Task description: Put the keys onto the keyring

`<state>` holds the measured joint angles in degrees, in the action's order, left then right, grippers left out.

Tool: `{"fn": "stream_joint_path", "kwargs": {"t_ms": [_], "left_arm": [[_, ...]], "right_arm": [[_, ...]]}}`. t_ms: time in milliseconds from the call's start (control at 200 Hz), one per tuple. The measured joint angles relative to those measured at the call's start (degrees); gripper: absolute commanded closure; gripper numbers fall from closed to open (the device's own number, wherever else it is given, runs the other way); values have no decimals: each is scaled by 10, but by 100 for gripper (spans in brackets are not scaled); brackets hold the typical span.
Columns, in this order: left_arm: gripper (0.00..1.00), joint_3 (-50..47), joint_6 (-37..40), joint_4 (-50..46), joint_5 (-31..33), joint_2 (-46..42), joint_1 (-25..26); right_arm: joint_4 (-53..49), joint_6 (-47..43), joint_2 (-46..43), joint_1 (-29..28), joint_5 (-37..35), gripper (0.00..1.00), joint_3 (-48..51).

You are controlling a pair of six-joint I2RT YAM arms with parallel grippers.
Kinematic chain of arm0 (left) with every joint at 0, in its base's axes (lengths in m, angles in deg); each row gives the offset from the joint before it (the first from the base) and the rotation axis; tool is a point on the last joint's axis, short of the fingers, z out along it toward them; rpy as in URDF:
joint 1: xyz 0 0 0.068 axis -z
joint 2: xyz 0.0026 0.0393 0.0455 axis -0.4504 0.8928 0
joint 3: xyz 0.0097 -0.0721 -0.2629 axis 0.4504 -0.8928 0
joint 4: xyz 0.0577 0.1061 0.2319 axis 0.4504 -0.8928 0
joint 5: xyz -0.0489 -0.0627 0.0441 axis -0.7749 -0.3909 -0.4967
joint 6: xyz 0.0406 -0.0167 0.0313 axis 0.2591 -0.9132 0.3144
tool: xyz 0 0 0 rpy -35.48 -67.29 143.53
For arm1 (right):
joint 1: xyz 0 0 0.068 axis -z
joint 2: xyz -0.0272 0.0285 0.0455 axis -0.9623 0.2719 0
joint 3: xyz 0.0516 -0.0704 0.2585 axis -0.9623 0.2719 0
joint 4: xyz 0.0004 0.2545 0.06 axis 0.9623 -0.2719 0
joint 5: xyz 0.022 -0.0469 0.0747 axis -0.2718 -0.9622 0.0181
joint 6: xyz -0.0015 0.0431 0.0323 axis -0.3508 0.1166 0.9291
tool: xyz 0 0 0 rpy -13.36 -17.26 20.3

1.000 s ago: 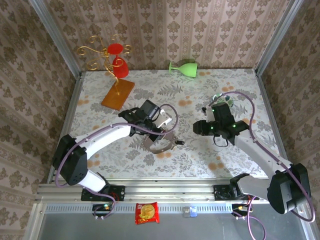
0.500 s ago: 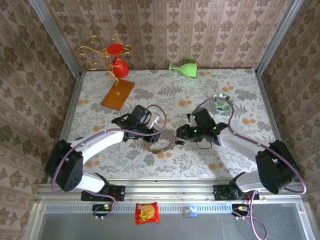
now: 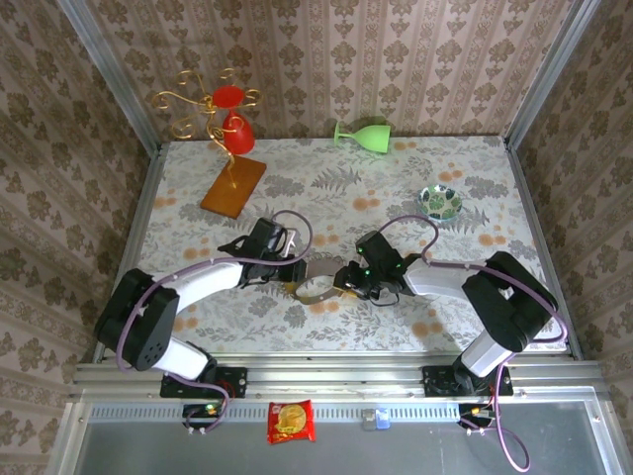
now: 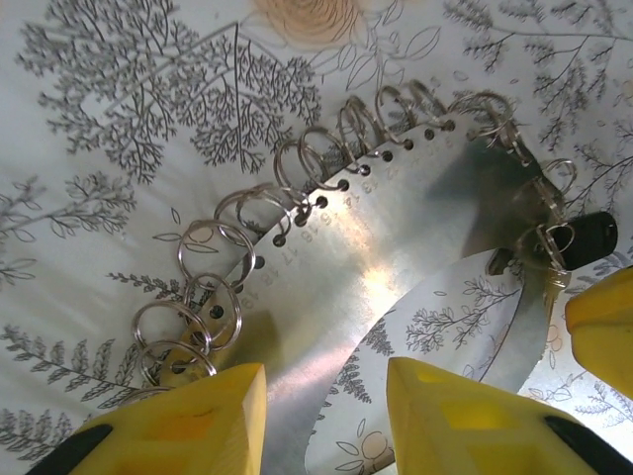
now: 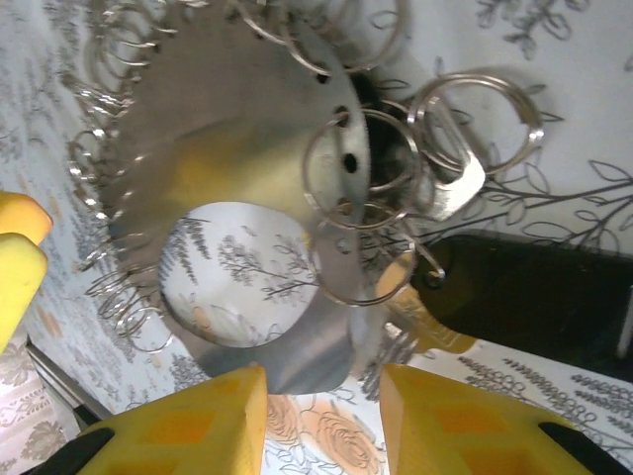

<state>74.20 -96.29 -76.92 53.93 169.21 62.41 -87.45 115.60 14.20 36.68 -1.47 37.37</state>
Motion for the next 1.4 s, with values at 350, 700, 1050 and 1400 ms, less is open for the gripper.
{"fn": "stream_joint_path", "kwargs": {"t_ms": [350, 700, 1050, 1400], "left_arm": [[71, -5, -10, 32, -20, 19, -5], [76, -8, -16, 36, -26, 42, -5], [78, -8, -16, 36, -34, 54, -5], [69, -11, -21, 43, -47, 62, -17]], "right_arm": [[-5, 9, 23, 0, 12, 67, -17], [-4, 3, 52, 0, 37, 69, -46], [43, 43, 72, -4, 42, 72, -47], [113, 91, 84, -10, 27, 97, -37]]}}
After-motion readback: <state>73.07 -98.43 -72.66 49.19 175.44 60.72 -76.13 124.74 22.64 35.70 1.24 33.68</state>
